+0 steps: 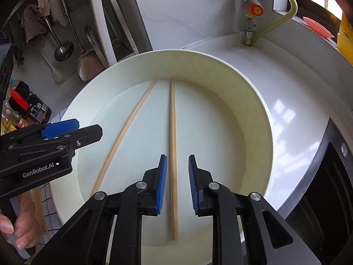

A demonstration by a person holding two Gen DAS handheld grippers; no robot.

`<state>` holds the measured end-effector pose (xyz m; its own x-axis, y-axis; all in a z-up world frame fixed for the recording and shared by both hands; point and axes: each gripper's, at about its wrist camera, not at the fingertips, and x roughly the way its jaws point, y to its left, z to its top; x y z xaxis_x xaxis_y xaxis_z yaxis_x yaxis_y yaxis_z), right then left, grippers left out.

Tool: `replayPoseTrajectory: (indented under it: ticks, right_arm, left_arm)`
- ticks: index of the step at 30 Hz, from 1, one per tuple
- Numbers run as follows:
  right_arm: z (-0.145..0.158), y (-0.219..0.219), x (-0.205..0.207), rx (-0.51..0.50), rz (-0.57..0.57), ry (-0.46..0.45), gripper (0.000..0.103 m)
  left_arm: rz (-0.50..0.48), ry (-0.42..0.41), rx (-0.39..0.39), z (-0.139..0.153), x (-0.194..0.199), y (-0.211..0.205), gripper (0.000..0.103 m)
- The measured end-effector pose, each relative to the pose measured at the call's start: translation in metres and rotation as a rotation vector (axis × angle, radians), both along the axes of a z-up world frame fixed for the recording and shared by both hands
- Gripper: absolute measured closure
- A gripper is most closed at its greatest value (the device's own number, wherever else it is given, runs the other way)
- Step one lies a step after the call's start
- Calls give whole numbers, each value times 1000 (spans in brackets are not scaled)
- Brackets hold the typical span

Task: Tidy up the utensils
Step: 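Open the right tool over the basin while the left tool releases its chopstick, then move both open tools back to the chopstick row on the cloth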

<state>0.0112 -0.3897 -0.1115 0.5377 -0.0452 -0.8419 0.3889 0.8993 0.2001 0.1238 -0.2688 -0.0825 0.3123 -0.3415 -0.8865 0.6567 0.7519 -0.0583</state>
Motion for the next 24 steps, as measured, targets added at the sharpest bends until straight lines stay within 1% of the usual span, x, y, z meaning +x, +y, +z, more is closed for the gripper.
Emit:
replayPoseTrajectory:
  ticks: [7,16,20,24]
  right_arm:
    - [15,16,-16,-2,27,-23,84]
    - [33,46,-33,-12,40,-42,82]
    - [40,60,-42,-17,42,-52,79]
    - [45,79,-51,-17,55,-59,74]
  left_arm:
    - [42,-14,-9,16,-9,34,48]
    - [30,-16,-12,26,-44,76,45]
    - [33,-11,-8,29,-55,95,45]
    - [53,-21,-8,33,-63,120,40]
